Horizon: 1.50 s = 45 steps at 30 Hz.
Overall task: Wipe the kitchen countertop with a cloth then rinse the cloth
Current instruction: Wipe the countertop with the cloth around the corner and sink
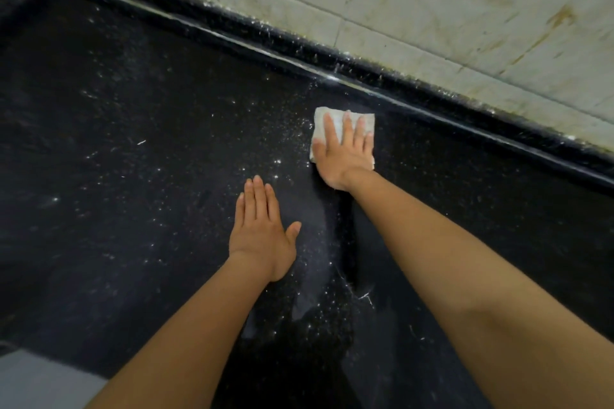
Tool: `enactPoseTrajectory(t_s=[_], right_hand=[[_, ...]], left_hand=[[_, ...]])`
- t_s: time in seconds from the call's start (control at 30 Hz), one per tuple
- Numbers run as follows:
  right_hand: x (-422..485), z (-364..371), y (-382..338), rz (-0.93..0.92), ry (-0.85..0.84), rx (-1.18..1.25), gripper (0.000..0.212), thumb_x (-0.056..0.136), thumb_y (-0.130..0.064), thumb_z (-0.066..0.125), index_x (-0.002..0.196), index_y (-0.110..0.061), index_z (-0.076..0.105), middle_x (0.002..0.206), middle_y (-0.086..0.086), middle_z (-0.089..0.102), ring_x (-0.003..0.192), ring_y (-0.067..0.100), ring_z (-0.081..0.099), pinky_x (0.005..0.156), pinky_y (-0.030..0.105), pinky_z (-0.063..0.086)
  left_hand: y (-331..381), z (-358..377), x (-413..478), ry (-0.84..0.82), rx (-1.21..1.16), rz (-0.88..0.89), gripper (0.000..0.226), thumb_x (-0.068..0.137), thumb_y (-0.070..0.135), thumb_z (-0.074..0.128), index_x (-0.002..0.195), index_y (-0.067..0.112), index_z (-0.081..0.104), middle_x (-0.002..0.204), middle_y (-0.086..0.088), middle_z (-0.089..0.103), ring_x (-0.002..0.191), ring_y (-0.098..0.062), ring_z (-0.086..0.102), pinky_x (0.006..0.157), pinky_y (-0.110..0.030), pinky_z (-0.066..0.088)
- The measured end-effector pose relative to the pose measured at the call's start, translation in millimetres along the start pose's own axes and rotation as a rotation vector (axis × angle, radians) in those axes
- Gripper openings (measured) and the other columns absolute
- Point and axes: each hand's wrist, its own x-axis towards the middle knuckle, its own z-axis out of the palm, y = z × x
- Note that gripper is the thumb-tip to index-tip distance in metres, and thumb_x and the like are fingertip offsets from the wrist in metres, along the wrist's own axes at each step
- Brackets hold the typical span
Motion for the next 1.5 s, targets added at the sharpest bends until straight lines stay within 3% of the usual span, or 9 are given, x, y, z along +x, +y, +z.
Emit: enactPoseTrajectory(t_s=[0.2,0.3,0.4,0.6,0.77,0.83,1.2,1.37,1.5], right_hand=[[-11.3,4.9,-17.8,-0.404,-0.044,-0.141,0.058,0.102,-0.048,0.016,0.153,-0.034,-0.006,0.161,0.005,-0.017,0.145,0.026,-0.022,0.117,0.042,-0.015],[-14.3,-0.6,13.2,-0.468,-0.048,-0.188,0.055,0.101,-0.052,0.016,0.151,-0.042,-0.004,0.161,-0.002,-0.013,0.146,0.020,-0.019,0.117,0.038,-0.013],[-18.2,-2.8,54.3,-0.291,0.005,-0.151,0.054,0.100,-0.052,0.010,0.151,-0.042,-0.005,0.162,0.001,-0.011,0.147,0.021,-0.016,0.119,0.038,-0.010],[-32.9,-13.3,147.1,0.242,0.094,0.019,0.057,0.099,-0.053,0.011,0.152,-0.039,-0.006,0.161,0.001,-0.014,0.148,0.021,-0.014,0.119,0.040,-0.007],[-16.4,-11.3,118.9,0.517,0.169,0.129,0.059,0.101,-0.047,0.011,0.154,-0.029,-0.006,0.161,0.008,-0.013,0.147,0.031,-0.015,0.118,0.045,-0.011],[0.7,-10.0,89.1,0.542,0.149,0.124,0.060,0.101,-0.047,0.011,0.154,-0.026,-0.008,0.161,0.011,-0.014,0.146,0.034,-0.015,0.117,0.047,-0.012],[65.5,-17.8,-66.7,-0.025,0.062,0.013,0.059,0.101,-0.046,0.011,0.153,-0.028,-0.010,0.160,0.009,-0.017,0.145,0.032,-0.021,0.117,0.046,-0.015],[73.3,-22.8,-71.1,-0.363,0.026,-0.126,0.057,0.101,-0.050,0.014,0.153,-0.034,-0.003,0.162,0.004,-0.012,0.147,0.027,-0.018,0.117,0.043,-0.012],[77.2,-31.1,-51.4,-0.415,0.015,-0.171,0.059,0.099,-0.056,0.018,0.153,-0.039,-0.002,0.162,-0.001,-0.010,0.147,0.022,-0.016,0.117,0.038,-0.010]], left_hand=[[3.6,-4.1,1.8,-0.044,0.026,-0.033,0.077,0.097,0.052,0.006,0.139,-0.002,-0.029,0.148,-0.020,-0.035,0.139,-0.031,-0.030,0.116,-0.041,-0.015],[2.5,-3.9,1.0,-0.050,0.032,-0.028,0.077,0.097,0.053,0.005,0.139,-0.001,-0.030,0.148,-0.019,-0.036,0.139,-0.030,-0.031,0.115,-0.041,-0.015],[-0.2,-0.7,-0.5,-0.036,0.016,-0.013,0.077,0.096,0.055,0.003,0.137,0.001,-0.033,0.146,-0.017,-0.039,0.137,-0.028,-0.033,0.114,-0.039,-0.016],[-1.1,4.9,-3.3,0.025,-0.020,0.010,0.078,0.096,0.055,0.003,0.138,0.000,-0.032,0.147,-0.017,-0.039,0.137,-0.028,-0.034,0.116,-0.039,-0.015],[-0.9,3.2,-1.0,0.077,-0.045,0.035,0.079,0.097,0.053,0.009,0.141,-0.003,-0.026,0.150,-0.022,-0.031,0.140,-0.032,-0.028,0.117,-0.040,-0.012],[-3.7,2.8,0.8,0.077,-0.042,0.046,0.080,0.097,0.053,0.010,0.142,-0.003,-0.024,0.151,-0.022,-0.028,0.141,-0.033,-0.026,0.117,-0.041,-0.011],[-5.0,1.8,1.5,0.102,-0.048,0.032,0.079,0.098,0.053,0.012,0.140,-0.003,-0.025,0.151,-0.022,-0.028,0.141,-0.033,-0.025,0.116,-0.041,-0.013],[-5.8,-0.5,1.6,0.077,-0.049,0.029,0.080,0.098,0.054,0.013,0.140,-0.002,-0.027,0.151,-0.021,-0.029,0.141,-0.032,-0.025,0.115,-0.040,-0.014],[-5.9,-2.9,0.5,0.059,-0.036,0.027,0.079,0.098,0.054,0.012,0.135,0.000,-0.031,0.151,-0.020,-0.030,0.141,-0.031,-0.026,0.116,-0.040,-0.014]])
